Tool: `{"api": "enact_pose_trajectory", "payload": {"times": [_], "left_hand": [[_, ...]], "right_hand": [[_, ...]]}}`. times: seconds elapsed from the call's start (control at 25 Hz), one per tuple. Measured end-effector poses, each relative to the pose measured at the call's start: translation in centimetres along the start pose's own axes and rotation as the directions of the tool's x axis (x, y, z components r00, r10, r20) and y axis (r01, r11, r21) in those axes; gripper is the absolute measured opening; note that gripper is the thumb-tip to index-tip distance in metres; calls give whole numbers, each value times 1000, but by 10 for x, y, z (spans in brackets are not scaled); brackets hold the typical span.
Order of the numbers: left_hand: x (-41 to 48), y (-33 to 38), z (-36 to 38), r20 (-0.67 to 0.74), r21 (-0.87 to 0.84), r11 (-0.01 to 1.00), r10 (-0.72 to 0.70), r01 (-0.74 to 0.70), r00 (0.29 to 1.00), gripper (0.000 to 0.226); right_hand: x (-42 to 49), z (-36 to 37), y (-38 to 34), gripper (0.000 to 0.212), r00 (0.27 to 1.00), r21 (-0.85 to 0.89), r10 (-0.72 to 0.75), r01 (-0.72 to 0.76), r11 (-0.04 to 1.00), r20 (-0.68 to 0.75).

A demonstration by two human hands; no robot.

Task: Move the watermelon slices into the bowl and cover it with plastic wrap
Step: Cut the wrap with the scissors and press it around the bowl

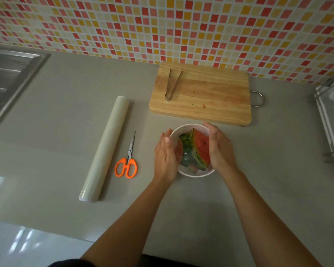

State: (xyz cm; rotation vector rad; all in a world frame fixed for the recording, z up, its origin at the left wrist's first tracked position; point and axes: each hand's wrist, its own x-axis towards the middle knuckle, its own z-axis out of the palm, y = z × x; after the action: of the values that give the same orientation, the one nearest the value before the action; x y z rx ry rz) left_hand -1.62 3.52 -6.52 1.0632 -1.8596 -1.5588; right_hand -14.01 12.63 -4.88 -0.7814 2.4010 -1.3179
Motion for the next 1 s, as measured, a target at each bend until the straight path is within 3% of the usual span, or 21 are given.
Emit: {"api": "enact_pose_trajectory", "payload": {"times": [0.12, 0.2, 0.28, 0.4, 0.52, 0.68, 1.0], "left_hand": [[5, 3, -5, 50, 88, 995, -50, 46, 997, 67], [10, 4, -13, 42, 109, 990, -92, 87, 995, 70], [18, 5, -25, 37, 14, 996, -88, 88, 995, 66], [36, 7, -29, 257, -80, 996, -9, 30, 966, 63], [48, 12, -15, 415, -206, 963, -76, 176, 907, 63], [51, 11, -5, 476, -324, 887, -147, 329, 867, 72], [52, 30, -3, 466, -131, 928, -254, 350, 848, 87]], "right_hand": [[-1, 2, -6, 75, 998, -50, 54, -56, 997, -28], [1, -1, -6, 84, 993, -51, 121, -121, 991, -17], [3, -5, -4, 94, 991, 28, 134, -133, 991, -19], [5, -5, -5, 91, 995, 163, 70, -80, 983, 67], [8, -1, -1, 76, 985, 285, 136, -160, 945, 105], [14, 3, 0, 82, 938, 450, 284, -345, 824, 200], [15, 4, 0, 89, 925, 422, 343, -380, 823, 165]]}}
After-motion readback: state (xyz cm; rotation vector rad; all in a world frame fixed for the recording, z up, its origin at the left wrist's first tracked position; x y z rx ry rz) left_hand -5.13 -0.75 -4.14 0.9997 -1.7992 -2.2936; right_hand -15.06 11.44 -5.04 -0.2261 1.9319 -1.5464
